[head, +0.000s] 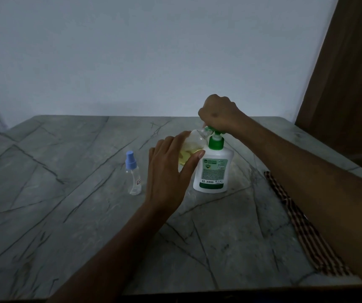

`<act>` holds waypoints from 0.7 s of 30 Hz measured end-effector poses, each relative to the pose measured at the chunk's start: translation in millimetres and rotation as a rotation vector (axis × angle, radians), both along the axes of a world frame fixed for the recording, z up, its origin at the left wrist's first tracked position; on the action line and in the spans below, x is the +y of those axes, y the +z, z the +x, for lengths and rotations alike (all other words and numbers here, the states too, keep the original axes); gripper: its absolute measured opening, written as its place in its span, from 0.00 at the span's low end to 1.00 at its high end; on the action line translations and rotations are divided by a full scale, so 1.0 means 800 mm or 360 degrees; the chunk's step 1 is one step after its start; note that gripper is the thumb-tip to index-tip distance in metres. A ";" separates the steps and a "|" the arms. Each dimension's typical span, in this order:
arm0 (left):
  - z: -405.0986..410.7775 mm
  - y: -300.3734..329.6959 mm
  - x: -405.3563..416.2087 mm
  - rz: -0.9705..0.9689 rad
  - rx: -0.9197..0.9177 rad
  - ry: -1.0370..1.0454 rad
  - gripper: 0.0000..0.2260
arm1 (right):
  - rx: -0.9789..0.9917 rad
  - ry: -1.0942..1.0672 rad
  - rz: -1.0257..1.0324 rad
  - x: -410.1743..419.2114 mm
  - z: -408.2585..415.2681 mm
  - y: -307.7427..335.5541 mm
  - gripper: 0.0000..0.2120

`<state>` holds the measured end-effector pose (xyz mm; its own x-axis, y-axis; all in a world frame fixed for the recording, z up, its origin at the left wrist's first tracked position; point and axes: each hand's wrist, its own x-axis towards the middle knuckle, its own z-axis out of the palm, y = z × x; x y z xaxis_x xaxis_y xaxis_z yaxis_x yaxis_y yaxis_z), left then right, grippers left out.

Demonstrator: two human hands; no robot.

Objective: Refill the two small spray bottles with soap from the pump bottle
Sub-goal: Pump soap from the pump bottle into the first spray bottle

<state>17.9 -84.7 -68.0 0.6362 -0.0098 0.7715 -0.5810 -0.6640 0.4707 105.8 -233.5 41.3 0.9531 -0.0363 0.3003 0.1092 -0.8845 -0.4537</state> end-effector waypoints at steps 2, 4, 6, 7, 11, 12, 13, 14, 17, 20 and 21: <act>0.000 -0.001 0.000 0.0008 -0.0003 0.0003 0.21 | 0.0029 -0.0017 0.0057 0.000 0.000 -0.006 0.11; 0.001 -0.002 0.002 0.0018 -0.0013 -0.0010 0.20 | 0.0054 -0.0032 0.0075 -0.001 -0.001 -0.011 0.12; 0.001 -0.003 0.004 0.0028 -0.0008 -0.0011 0.20 | 0.0052 -0.0041 0.0032 0.001 -0.003 -0.008 0.13; 0.001 -0.003 0.004 0.0031 -0.0010 -0.0006 0.21 | 0.0048 -0.0035 -0.0006 0.002 -0.003 -0.006 0.13; 0.001 -0.002 0.003 -0.0006 -0.0019 0.0016 0.22 | 0.0010 0.0008 -0.0009 0.003 -0.001 0.001 0.11; 0.001 -0.002 0.003 -0.0004 -0.0023 0.0015 0.22 | 0.0013 0.0017 0.0039 0.002 0.000 -0.001 0.10; 0.002 -0.002 0.003 0.0008 -0.0031 0.0009 0.21 | 0.0030 0.0020 0.0083 0.001 0.002 -0.005 0.08; 0.001 -0.002 0.003 0.0023 -0.0038 0.0000 0.21 | 0.0050 0.0014 0.0104 0.000 0.002 -0.009 0.07; 0.000 -0.003 0.004 0.0020 -0.0023 -0.0026 0.20 | 0.0089 -0.0007 0.0096 -0.001 0.002 -0.013 0.07; 0.001 -0.002 0.004 0.0004 -0.0016 -0.0022 0.22 | 0.0065 0.0012 -0.0048 0.002 -0.003 -0.003 0.13; 0.000 -0.001 0.003 -0.0003 -0.0010 -0.0016 0.22 | 0.0046 0.0022 -0.0078 0.002 -0.003 0.000 0.13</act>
<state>18.1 -81.9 -69.1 0.6311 -0.0148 0.7756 -0.5906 -0.6574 0.4680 103.6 -231.7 41.6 0.9617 -0.0091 0.2738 0.1089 -0.9043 -0.4127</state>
